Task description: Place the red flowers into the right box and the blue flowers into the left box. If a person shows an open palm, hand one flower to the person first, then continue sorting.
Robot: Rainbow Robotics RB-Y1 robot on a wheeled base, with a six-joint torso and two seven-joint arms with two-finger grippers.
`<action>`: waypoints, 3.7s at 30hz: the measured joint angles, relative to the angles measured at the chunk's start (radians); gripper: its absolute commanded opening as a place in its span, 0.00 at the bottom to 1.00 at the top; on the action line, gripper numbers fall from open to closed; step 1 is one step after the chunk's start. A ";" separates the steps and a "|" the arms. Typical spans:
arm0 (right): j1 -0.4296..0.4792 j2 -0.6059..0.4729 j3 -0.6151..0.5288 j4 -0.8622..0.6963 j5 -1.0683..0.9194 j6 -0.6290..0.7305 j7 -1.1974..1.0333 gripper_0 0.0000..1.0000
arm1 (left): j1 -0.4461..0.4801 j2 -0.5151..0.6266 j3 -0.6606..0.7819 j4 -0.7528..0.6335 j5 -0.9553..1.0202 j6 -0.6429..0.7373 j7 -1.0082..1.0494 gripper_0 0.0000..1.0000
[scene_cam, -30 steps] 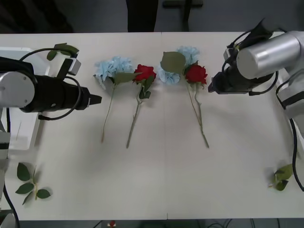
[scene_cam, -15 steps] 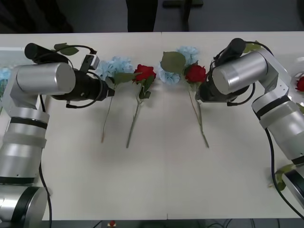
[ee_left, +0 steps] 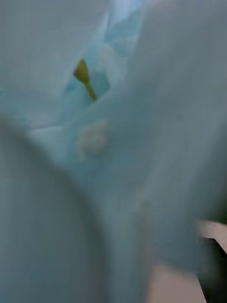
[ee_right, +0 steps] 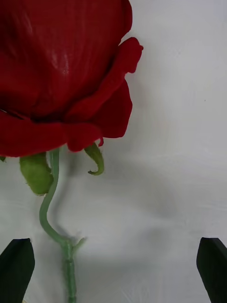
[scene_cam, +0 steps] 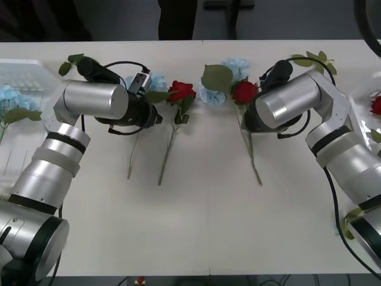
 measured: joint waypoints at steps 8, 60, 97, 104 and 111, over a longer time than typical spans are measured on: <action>0.000 0.033 0.005 0.015 0.018 0.000 0.000 1.00 | 0.000 0.000 -0.050 0.036 -0.018 -0.002 0.000 0.59; -0.042 0.044 0.047 0.125 -0.051 -0.116 -0.002 0.00 | 0.318 0.530 0.545 -0.374 0.182 0.320 0.000 0.00; 0.128 -0.156 -0.282 -0.548 -0.252 0.061 0.300 0.00 | 0.376 0.529 0.496 -0.081 0.348 0.083 -0.046 0.60; 0.168 -0.152 -0.366 -0.625 -0.378 0.042 0.442 0.00 | 0.376 0.529 0.508 -0.190 0.374 0.226 -0.047 0.70; 0.173 -0.099 -0.480 -0.632 -0.481 0.043 0.579 0.00 | 0.375 0.531 0.546 -0.423 0.433 0.414 -0.047 0.81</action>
